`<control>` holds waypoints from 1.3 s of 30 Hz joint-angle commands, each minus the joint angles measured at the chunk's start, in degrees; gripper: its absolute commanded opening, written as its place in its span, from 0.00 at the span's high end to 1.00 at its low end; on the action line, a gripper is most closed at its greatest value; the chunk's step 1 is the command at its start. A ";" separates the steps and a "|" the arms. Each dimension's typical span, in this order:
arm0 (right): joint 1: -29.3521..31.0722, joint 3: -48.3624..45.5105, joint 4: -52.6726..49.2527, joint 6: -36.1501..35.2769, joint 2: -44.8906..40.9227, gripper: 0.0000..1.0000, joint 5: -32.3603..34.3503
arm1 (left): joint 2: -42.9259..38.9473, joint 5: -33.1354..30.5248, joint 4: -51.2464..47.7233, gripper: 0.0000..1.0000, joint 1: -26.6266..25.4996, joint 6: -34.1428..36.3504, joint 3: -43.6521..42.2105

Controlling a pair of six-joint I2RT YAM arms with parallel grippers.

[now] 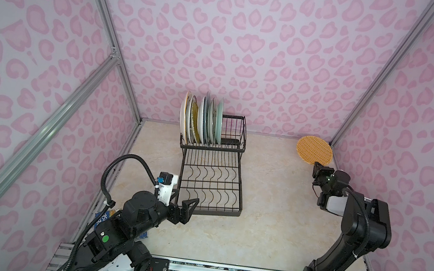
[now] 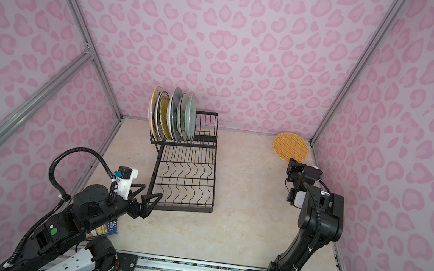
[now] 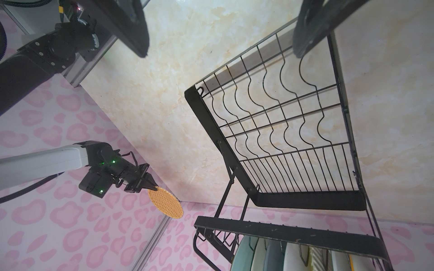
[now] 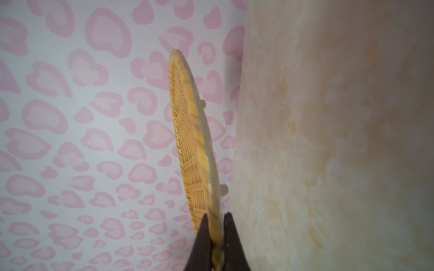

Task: Load the plates into the dish rack
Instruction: 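Drag the wicker mat away from the wall toward the rack with the right gripper, then reach the left gripper to the mat's rim and grasp it beside the right gripper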

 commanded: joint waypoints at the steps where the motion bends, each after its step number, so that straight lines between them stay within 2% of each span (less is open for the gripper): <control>1: 0.59 -4.09 5.40 0.20 -2.28 1.00 -1.16 | 1.36 1.00 1.64 0.03 0.09 0.99 0.27; 16: 2.72 -23.56 9.55 -4.00 -18.83 1.00 -10.79 | 11.52 11.07 2.16 0.01 0.07 3.61 1.64; 21: 3.34 -27.46 11.00 -4.62 -22.42 1.00 -15.39 | 11.62 11.71 6.74 0.01 -0.09 -3.51 -0.94; 25: 5.85 -29.27 9.93 -6.47 -26.15 1.00 -17.76 | 12.04 12.48 15.22 0.01 -1.61 -10.59 -4.25; 30: 10.10 -29.64 1.53 -11.68 -34.33 1.00 -19.85 | 16.67 9.20 22.20 0.01 -6.25 -14.90 -4.62; 34: 11.90 -29.63 -12.64 -18.35 -44.77 1.00 -21.40 | 22.20 6.76 27.08 0.01 -9.65 -17.86 -4.27; 39: 14.57 -29.58 -29.90 -23.80 -58.40 1.00 -19.61 | 28.79 3.76 36.42 0.04 -13.54 -20.26 -4.37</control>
